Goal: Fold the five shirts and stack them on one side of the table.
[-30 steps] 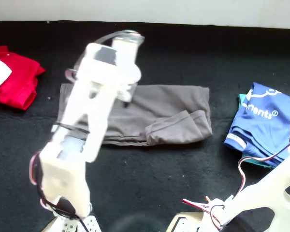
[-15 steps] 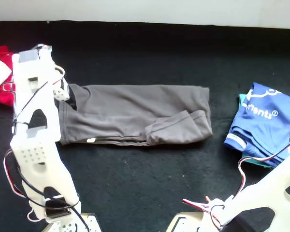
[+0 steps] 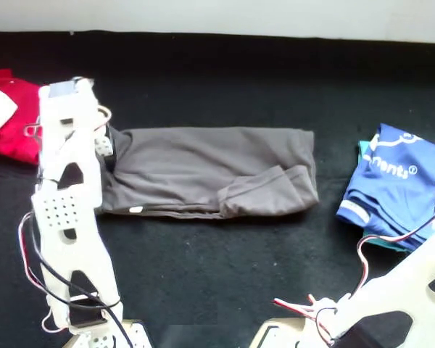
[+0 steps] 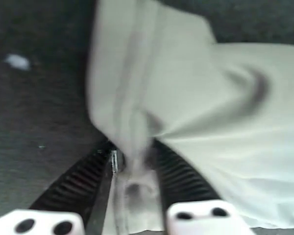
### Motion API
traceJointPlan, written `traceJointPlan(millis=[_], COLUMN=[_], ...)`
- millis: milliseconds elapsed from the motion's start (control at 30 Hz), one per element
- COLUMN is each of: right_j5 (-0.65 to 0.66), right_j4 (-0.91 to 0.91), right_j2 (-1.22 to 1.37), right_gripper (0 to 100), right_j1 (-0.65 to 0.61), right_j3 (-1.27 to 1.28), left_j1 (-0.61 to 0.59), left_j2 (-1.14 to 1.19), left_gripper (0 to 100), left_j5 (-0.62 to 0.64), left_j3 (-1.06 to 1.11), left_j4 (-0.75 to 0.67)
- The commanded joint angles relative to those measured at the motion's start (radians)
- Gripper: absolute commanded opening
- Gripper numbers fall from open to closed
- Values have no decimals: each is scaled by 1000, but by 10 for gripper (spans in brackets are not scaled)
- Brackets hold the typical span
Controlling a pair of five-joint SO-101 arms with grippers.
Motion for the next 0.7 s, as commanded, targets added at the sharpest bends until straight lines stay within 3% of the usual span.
traceJointPlan(millis=[0, 133, 267, 667], right_j5=[14, 14, 12, 6], right_j4=[8, 8, 8, 8], right_j2=[-18, -18, -18, -15], right_gripper=[9, 9, 9, 9], right_j1=[-1, -2, -7, -10], right_j3=[-10, -8, -5, -1], left_j1=[1, 19, 79, 452], left_j2=[-12, -58, -183, -670], left_gripper=[6, 6, 6, 6], left_j5=[-11, -5, -3, -2], left_j3=[-107, -239, -226, 197], left_j4=[86, 147, 150, 149])
